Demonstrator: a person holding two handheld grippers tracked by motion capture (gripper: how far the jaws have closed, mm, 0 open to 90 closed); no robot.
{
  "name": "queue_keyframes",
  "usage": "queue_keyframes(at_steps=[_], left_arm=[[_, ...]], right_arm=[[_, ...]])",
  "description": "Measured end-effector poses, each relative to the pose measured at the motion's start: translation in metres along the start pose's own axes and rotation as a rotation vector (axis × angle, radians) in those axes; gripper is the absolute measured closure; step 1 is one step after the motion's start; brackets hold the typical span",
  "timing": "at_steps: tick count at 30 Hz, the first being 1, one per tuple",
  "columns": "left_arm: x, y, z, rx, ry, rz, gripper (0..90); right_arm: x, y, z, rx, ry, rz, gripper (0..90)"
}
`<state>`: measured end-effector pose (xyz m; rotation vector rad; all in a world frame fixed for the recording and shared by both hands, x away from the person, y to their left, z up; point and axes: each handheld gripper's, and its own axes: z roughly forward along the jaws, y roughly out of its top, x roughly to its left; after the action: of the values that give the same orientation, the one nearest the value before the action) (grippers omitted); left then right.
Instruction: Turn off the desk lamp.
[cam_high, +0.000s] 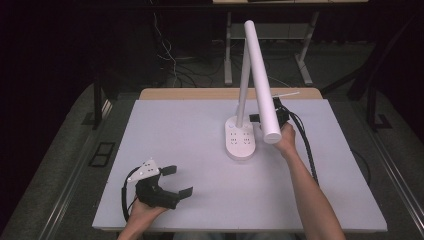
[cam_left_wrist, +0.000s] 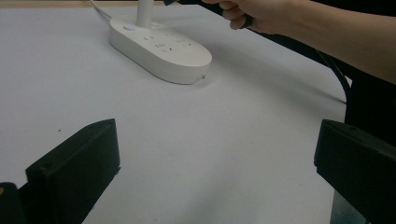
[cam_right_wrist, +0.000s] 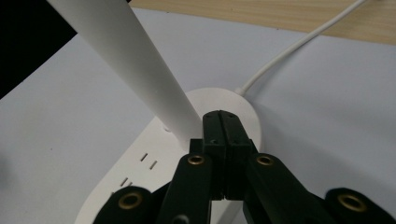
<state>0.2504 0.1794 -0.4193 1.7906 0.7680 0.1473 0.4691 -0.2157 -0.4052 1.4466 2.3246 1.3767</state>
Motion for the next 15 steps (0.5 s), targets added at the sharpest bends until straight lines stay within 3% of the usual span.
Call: queue_keyframes(at_steps=[8, 9, 15], left_arm=[[0.000, 0.000, 0.001, -0.002, -0.003, -0.004, 0.0], [0.000, 0.000, 0.001, -0.002, -0.003, -0.005, 0.0], [-0.002, 0.000, 0.002, 0.000, -0.006, 0.000, 0.0]], right_arm=[[0.006, 0.003, -0.024, -0.018, 0.009, -0.029, 89.7], [0.007, 0.003, -0.027, -0.017, 0.009, -0.030, 84.4], [0.012, -0.003, -0.045, -0.013, 0.010, -0.030, 72.1]])
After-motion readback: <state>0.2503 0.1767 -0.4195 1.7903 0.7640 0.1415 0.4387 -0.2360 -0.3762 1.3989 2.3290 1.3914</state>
